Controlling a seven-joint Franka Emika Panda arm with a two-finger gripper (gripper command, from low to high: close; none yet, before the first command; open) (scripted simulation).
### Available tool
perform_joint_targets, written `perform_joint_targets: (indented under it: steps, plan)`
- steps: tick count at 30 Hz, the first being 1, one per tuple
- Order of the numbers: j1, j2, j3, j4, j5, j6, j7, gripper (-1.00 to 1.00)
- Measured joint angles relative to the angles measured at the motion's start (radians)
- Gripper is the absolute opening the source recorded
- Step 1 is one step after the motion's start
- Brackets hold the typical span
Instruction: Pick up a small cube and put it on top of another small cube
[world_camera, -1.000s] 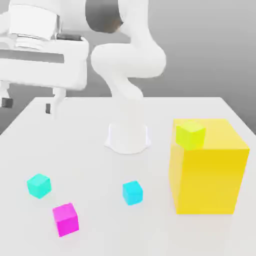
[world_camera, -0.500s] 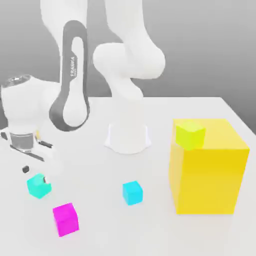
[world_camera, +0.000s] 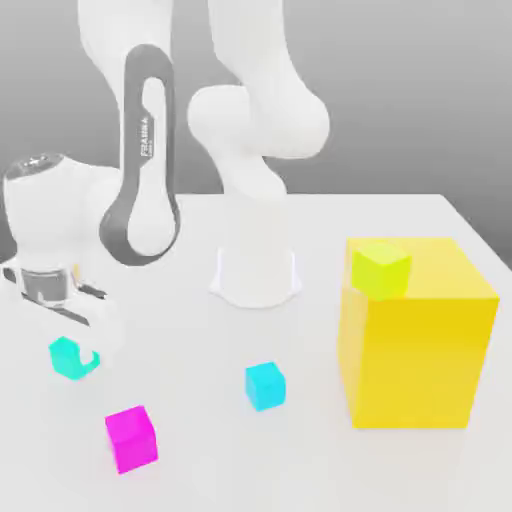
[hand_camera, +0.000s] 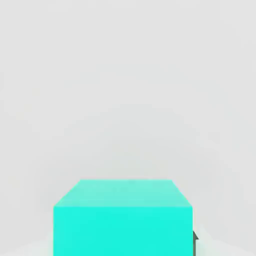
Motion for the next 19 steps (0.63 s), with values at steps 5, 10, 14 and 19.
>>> perform_joint_targets:
  steps: [5,10,14,19]
  plan:
    - [0.117,-0.043,0.047,0.060,-0.056,-0.100,0.226,-1.00]
    - [0.236,-0.066,0.102,0.133,-0.078,-0.195,0.451,-1.00]
    - [0.257,0.022,0.117,0.159,-0.045,-0.133,0.487,-1.00]
    - [0.243,0.114,0.138,0.164,-0.007,-0.048,0.463,1.00]
